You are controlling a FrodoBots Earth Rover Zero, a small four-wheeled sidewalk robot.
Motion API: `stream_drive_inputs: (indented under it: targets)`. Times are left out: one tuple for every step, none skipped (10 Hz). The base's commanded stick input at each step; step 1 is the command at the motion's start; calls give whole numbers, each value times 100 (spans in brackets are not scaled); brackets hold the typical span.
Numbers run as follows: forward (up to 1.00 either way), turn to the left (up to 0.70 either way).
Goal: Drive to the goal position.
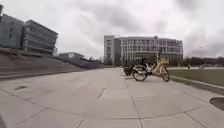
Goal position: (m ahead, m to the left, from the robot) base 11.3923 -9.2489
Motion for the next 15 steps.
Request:
stream_drive_inputs:
  targets:
    - [70, 0]
    - [70, 0]
    - [70, 0]
    - [70, 0]
    - [70, 0]
    - [70, 0]
    - [70, 0]
    - [70, 0]
    - [70, -13]
    - [70, -29]
    - [70, -35]
    - [70, -35]
    - [70, -35]
    - [70, -35]
    - [70, -14]
